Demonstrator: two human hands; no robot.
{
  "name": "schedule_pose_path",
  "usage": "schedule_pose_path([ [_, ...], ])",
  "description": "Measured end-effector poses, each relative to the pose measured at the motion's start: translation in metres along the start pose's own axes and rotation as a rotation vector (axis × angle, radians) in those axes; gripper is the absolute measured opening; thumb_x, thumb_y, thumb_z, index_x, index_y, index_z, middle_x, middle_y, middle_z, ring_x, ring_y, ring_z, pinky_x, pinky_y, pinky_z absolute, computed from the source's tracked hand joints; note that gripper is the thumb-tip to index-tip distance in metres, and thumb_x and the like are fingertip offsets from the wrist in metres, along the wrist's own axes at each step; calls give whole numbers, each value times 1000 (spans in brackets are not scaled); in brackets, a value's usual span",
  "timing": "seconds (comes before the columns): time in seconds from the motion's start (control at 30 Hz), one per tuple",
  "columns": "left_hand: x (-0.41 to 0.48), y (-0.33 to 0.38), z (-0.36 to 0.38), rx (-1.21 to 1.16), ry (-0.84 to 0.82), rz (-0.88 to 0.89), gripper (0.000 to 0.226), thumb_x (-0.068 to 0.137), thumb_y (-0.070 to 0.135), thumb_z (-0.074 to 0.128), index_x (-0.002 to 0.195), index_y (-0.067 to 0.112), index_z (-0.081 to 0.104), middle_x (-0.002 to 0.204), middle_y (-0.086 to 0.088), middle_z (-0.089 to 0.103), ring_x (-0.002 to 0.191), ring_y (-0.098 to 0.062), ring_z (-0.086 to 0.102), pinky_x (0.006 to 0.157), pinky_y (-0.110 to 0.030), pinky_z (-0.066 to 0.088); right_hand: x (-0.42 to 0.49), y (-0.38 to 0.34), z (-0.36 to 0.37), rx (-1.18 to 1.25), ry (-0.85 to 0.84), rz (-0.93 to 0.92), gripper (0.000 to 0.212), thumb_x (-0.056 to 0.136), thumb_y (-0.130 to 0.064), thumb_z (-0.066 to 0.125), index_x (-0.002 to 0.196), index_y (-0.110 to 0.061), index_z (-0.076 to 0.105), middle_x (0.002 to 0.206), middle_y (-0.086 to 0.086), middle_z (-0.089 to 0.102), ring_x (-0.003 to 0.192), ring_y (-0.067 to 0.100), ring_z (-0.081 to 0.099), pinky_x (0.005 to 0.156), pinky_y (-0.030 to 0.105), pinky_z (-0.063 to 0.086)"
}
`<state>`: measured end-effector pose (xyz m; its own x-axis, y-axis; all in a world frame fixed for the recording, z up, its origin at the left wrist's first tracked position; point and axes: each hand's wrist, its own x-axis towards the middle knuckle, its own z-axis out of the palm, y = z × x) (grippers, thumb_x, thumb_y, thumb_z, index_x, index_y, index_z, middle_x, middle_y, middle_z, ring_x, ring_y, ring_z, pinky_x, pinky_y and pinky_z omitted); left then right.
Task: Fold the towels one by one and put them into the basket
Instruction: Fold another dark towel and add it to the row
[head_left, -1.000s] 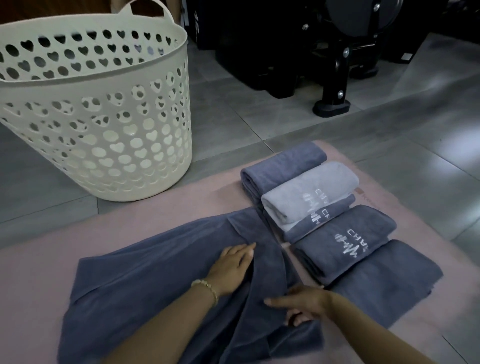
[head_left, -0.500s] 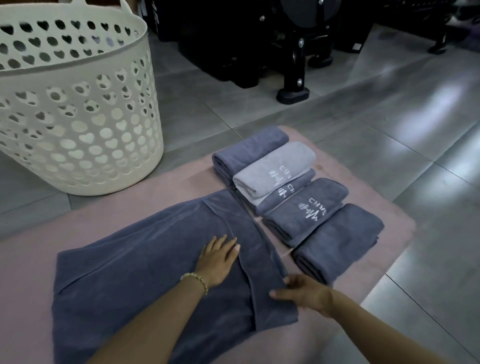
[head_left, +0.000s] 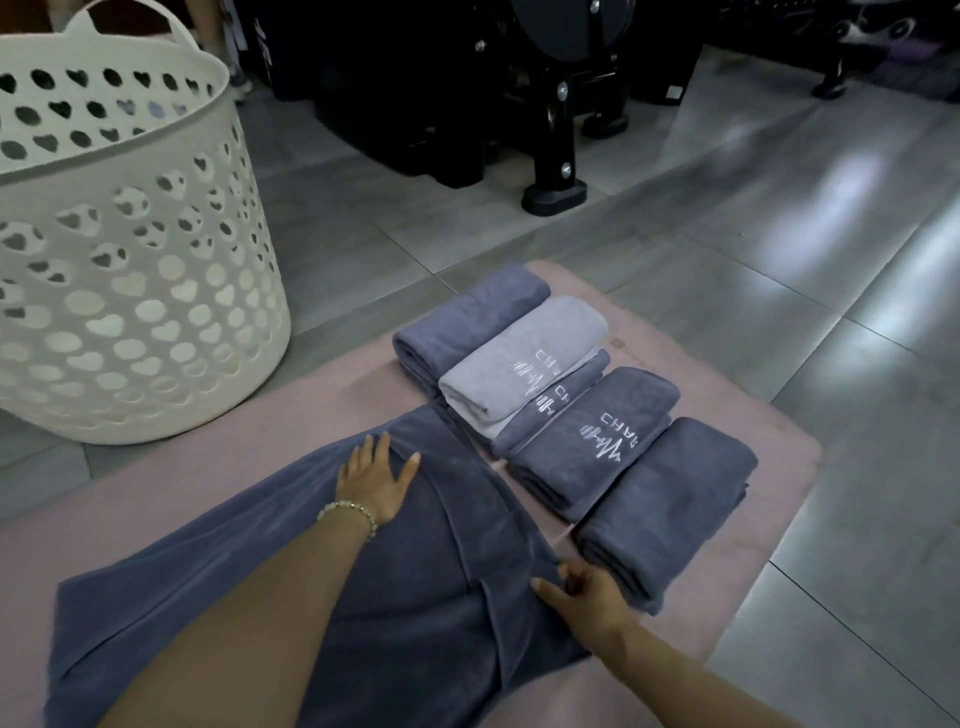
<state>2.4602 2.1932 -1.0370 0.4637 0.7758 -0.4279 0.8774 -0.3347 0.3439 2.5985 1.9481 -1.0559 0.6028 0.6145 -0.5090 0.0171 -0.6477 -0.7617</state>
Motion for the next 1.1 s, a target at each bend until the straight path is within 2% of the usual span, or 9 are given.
schedule_pose_path([
  [0.2, 26, -4, -8, 35, 51, -21, 68, 97, 57, 21, 151, 19, 9, 158, -6, 14, 145, -25, 11, 119, -41, 4, 5, 13, -9, -8, -58, 69, 43, 76, -25, 78, 49, -20, 46, 43, -13, 45, 49, 4, 36, 49, 15, 33],
  [0.33, 37, -4, -19, 12, 114, -64, 63, 96, 56, 25, 145, 15, 30, 147, -11, 34, 136, -31, 30, 115, -39, 20, 7, 13, -11, 149, -55, 59, 47, 68, -29, 82, 41, -20, 45, 49, -1, 45, 58, 14, 37, 55, 23, 34],
  [0.4, 39, -5, -23, -57, 85, -66, 58, 96, 56, 29, 131, 13, 47, 135, -12, 49, 126, -33, 41, 106, -37, 31, 6, 8, -9, 209, -47, 18, 47, 75, -21, 78, 42, -19, 45, 51, 1, 44, 58, 13, 36, 55, 23, 33],
  [0.5, 38, -7, -21, -393, 56, 29, 45, 90, 52, 51, 88, 8, 62, 94, -11, 68, 93, -30, 60, 84, -33, 44, 7, -2, -6, 258, -20, -28, 50, 84, -16, 70, 43, -21, 43, 47, -6, 41, 53, 6, 35, 51, 18, 31],
  [0.6, 29, -4, -25, -581, 107, 121, 40, 83, 41, 68, 69, 6, 53, 66, -5, 53, 65, -19, 48, 62, -25, 40, 6, -15, 3, 248, 24, -80, 43, 88, -19, 65, 53, -19, 40, 46, -12, 38, 51, 2, 33, 50, 15, 31],
  [0.73, 8, 5, -45, -614, 34, 242, 27, 83, 28, 71, 72, 9, 55, 64, 4, 53, 61, -9, 47, 53, -12, 38, 5, -39, 9, 255, 135, -145, 39, 93, -15, 58, 59, -16, 38, 46, -11, 37, 51, 1, 33, 51, 16, 32],
  [0.87, -31, -8, -66, -731, -3, 353, 22, 88, 20, 65, 77, 0, 64, 68, 1, 58, 64, -7, 51, 56, -15, 41, 1, -83, 14, 238, 197, -259, 25, 95, -13, 54, 72, -10, 44, 66, 4, 46, 64, 11, 39, 57, 14, 37],
  [1.0, -85, -30, -77, -777, 142, 360, 32, 91, 24, 60, 71, -2, 59, 62, 4, 53, 59, -5, 47, 53, -17, 38, -24, -136, 27, 276, -1, -458, 5, 92, -13, 59, 94, -11, 55, 81, -1, 62, 69, -2, 56, 68, 8, 44],
  [1.1, -125, -44, -77, -828, 227, 368, 26, 92, 23, 57, 86, -1, 65, 71, 3, 61, 66, -5, 54, 62, -18, 43, -46, -164, 44, 246, -177, -561, 19, 87, -13, 66, 105, -8, 63, 94, -5, 68, 80, -7, 61, 75, 9, 46],
])
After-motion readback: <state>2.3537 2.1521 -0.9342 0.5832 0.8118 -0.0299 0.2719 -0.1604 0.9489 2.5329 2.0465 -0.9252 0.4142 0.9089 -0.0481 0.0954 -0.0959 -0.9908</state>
